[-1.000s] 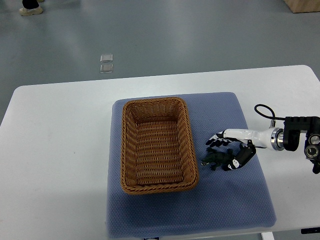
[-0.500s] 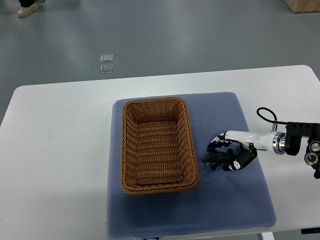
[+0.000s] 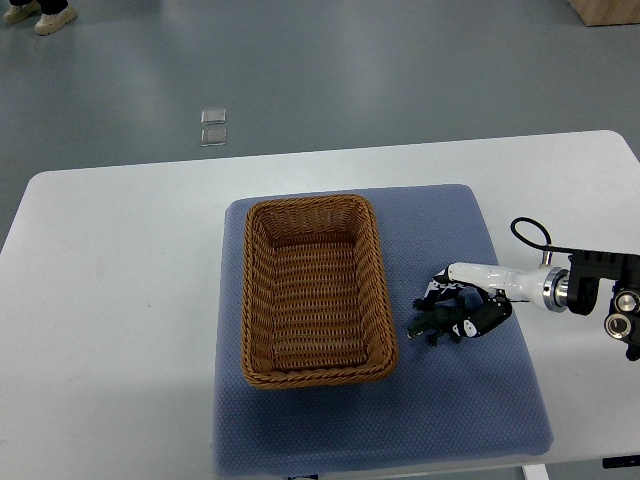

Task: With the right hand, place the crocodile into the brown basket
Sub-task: 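Lower the right hand onto the crocodile and close fingers around it, then lift the crocodile with the right hand and carry it over the basket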

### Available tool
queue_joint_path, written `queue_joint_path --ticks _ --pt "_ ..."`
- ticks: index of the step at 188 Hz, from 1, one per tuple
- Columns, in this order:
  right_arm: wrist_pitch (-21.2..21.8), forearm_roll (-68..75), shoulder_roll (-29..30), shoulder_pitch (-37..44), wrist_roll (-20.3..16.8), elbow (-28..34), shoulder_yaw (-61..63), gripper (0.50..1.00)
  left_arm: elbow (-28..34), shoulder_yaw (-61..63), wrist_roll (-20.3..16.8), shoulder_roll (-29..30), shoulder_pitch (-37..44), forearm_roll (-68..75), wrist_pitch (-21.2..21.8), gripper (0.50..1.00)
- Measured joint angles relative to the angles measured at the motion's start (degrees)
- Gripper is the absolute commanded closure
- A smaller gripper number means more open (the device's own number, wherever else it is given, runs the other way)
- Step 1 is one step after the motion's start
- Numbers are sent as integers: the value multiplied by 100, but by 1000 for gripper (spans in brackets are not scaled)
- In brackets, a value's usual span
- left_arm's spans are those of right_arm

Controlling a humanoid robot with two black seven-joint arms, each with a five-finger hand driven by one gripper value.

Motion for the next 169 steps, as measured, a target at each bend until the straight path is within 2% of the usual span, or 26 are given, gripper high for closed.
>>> queue_joint_path --ticks 82,169 --pt "90 36 -87 94 -2 -1 239 1000 0 0 0 0 -1 2 0 500" --pt "351 107 -387 599 -2 -1 330 1000 -26 1 0 0 0 2 0 500"
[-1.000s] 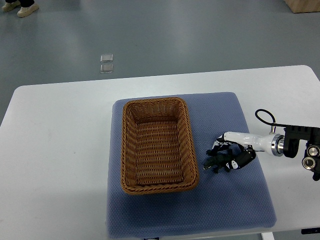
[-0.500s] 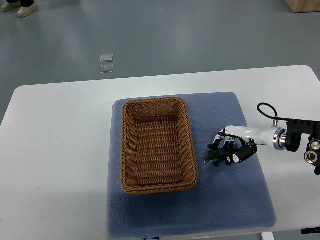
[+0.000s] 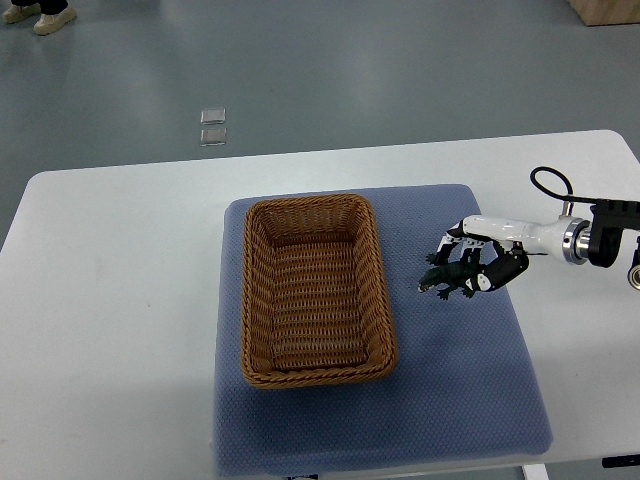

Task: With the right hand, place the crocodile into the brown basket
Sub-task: 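Lift the crocodile with the right hand and carry it over the basket, then lower the crocodile into the wicker basket and open the right hand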

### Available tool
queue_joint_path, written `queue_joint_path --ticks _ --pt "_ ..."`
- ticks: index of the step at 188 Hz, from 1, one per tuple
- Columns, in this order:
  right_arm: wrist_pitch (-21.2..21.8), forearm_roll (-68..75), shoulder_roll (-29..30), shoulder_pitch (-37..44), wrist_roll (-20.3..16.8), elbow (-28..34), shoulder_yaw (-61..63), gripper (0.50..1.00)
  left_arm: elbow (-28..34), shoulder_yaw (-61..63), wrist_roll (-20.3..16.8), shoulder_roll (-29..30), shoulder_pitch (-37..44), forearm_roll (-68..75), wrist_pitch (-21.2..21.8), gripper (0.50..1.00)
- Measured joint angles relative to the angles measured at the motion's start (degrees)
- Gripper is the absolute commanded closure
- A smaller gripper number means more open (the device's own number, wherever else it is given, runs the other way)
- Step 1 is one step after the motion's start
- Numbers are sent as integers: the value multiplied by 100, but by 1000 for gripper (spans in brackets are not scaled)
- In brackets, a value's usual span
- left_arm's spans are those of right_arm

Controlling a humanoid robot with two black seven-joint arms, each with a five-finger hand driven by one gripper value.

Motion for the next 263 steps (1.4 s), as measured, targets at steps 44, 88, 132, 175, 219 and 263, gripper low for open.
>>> queue_joint_path --ticks 44,88,132,175,219,263 --pt "180 48 -33 574 -14 -5 3 1000 -1 7 0 0 -1 0 0 500" --pt "417 339 183 1220 -77 -91 -35 1000 -18 8 0 0 -1 0 0 500" --pt "535 412 830 1646 -137 -382 -114 1000 -38 15 0 0 -1 0 0 500" --pt "526 418 1798 1783 -141 -932 -342 1000 -49 24 0 0 -9 0 0 500" --pt "484 376 2619 1707 -140 -1511 -486 1000 -44 16 0 0 -10 0 0 500" --pt "407 353 2975 1530 -131 -1792 -586 1000 -44 14 0 0 -11 0 0 500"
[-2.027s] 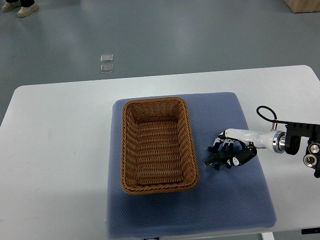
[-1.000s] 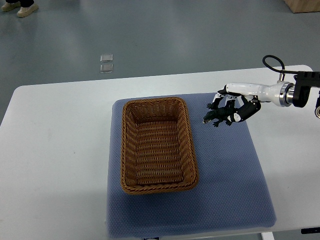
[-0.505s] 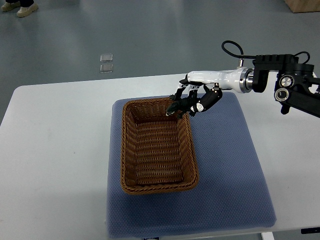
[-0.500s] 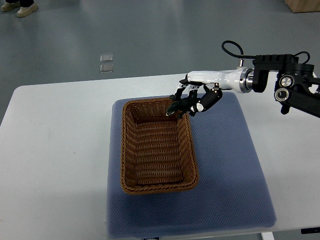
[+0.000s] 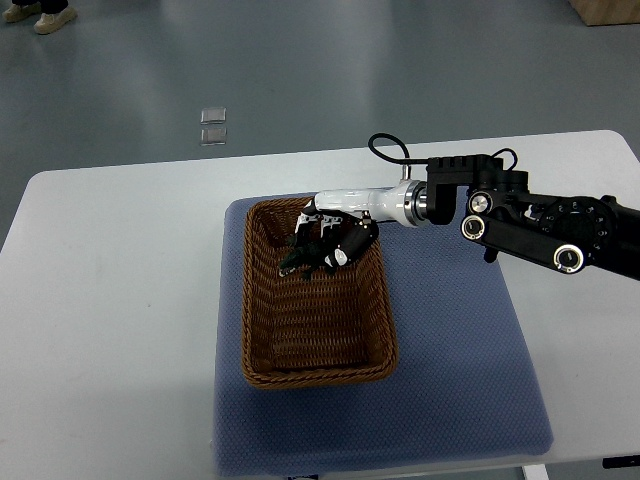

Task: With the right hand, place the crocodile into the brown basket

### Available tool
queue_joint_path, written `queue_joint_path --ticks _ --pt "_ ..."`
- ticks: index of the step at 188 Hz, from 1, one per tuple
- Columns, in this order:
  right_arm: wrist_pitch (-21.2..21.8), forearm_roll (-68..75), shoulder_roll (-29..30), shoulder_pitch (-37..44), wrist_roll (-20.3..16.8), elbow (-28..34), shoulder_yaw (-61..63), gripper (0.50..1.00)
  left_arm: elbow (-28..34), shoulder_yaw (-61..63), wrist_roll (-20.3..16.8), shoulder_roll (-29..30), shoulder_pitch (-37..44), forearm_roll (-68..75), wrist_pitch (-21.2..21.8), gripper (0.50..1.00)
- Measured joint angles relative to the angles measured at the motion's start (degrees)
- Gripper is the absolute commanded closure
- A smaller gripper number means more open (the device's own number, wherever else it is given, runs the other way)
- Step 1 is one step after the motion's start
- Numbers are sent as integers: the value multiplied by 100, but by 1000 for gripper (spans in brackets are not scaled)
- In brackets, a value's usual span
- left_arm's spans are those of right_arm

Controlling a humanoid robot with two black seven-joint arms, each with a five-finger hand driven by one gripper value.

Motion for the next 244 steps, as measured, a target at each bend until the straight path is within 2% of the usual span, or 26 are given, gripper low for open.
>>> queue_joint_path --ticks 80,94,95,97,100,108,121,130,135,190,244 --pt "-268 -41 378 -391 0 -228 -9 1000 0 4 0 0 1 0 -7 500" --pt "-294 -41 387 -449 2 -252 -7 863 0 4 0 0 2 0 -8 500" --pt "-295 -41 387 -453 3 -254 -6 840 0 4 0 0 2 0 -8 500" --pt "-298 -41 387 -459 4 -257 -5 840 0 4 0 0 2 0 -8 500" --pt "-303 -41 388 -469 7 -262 -2 802 0 4 0 0 2 0 -8 500" --pt "-309 -41 389 -483 13 -268 3 744 0 4 0 0 1 0 -8 500" --pt "-314 -41 388 -497 22 -272 11 691 0 3 0 0 0 0 -8 500" --pt "-314 -41 380 -502 25 -272 16 607 0 2 0 0 0 0 -8 500" --pt "-315 -41 374 -504 25 -273 20 587 0 2 0 0 1 0 -8 500" --pt "-311 34 256 -470 35 -273 173 574 0 2 0 0 1 0 -4 500" --pt "-242 482 37 -584 35 -279 1567 572 -1 2 0 0 0 0 -4 500"
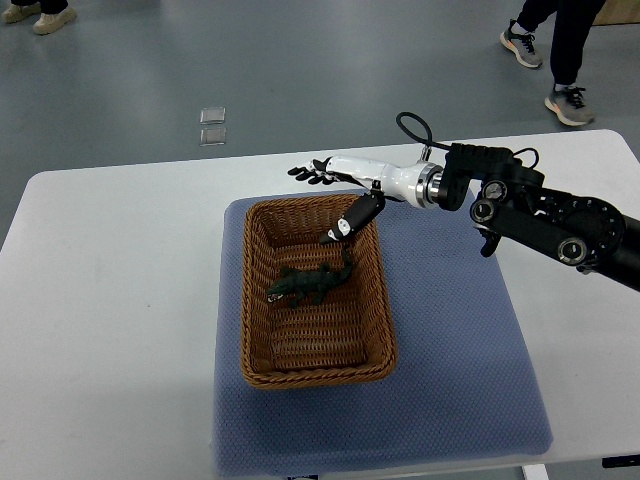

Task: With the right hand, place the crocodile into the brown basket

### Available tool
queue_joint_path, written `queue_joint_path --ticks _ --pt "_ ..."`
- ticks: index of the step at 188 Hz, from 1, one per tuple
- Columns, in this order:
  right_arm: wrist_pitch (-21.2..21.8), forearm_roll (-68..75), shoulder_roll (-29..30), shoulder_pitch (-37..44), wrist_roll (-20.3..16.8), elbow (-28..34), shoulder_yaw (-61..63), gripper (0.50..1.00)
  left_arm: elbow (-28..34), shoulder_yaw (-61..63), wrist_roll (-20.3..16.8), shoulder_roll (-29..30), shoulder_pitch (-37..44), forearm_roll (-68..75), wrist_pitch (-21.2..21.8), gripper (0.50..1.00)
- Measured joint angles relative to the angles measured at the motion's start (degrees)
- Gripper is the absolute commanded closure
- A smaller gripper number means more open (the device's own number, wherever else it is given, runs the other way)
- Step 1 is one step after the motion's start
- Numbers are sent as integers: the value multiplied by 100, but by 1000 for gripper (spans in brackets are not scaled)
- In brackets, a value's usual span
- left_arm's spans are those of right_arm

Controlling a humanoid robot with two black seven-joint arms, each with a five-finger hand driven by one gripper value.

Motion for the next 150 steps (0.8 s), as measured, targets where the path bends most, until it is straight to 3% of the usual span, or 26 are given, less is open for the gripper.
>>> queue_joint_path --ticks 48,81,124,150 --pt "-171 1655 37 -616 39 -149 1697 572 0 0 0 0 0 0 3 500" --pt "-330 3114 226 -1007 48 -634 2851 572 0 0 0 0 1 0 3 500" --pt "-265 5248 368 -1271 155 -1615 3294 572 0 -2 0 0 2 0 3 500" --pt "13 6071 373 -1451 321 -1922 3307 572 6 -2 0 0 2 0 3 500"
